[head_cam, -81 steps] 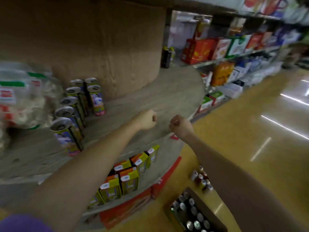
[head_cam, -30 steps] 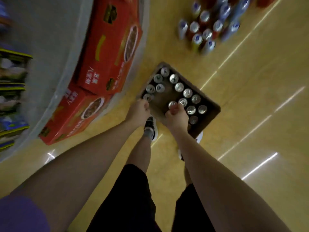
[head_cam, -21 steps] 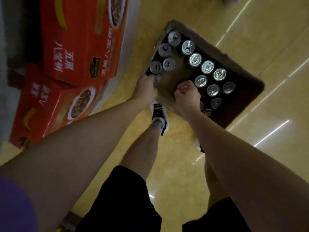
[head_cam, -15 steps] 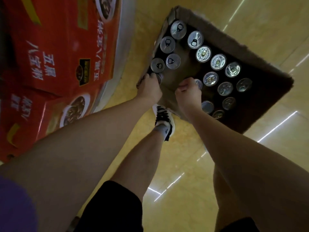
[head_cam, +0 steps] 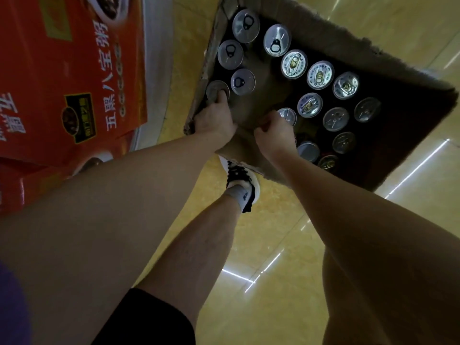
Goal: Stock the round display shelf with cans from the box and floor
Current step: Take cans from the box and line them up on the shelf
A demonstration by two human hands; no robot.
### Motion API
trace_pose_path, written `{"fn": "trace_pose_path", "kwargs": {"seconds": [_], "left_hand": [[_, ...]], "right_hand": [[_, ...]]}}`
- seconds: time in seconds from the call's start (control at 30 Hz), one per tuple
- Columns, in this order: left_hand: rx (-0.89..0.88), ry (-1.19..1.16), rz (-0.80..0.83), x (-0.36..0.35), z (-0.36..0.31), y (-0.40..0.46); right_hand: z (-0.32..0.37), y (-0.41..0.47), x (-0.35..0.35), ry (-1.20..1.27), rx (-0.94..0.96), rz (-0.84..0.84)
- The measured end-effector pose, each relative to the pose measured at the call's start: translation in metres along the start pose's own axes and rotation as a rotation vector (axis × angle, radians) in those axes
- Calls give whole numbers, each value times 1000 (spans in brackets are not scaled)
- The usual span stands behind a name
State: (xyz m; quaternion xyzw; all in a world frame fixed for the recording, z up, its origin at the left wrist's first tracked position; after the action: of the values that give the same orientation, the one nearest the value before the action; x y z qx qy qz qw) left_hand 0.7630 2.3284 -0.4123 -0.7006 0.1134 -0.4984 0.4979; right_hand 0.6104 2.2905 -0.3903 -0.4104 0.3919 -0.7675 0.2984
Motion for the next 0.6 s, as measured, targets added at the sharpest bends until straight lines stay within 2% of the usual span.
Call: {"fn": "trace_pose_path", "kwargs": {"seconds": [0.3,0.43,0.6], "left_hand": [[45,-105,44,31,-18,-70],[16,-184,16,58,-28,-119],[-78,-370,-96,121,-49,-195]], "right_hand": [[4,-59,41,-16,-1,51],[23,-93,77,-35,41,57],[65,-149,139,-94,156,74]]}}
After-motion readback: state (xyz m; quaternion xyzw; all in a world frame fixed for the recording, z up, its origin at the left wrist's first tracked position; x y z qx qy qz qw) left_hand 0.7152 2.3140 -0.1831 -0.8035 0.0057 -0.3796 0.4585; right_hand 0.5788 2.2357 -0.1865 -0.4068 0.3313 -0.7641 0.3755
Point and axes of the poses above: each hand's wrist, its own y-axis towards the middle knuckle, its own x-axis out of the back of the hand, z = x × y, the point moved 6 cm from there along y, towards the middle knuckle, and after that the axes turned 4 degrees about -x, right-handed, at the moved point
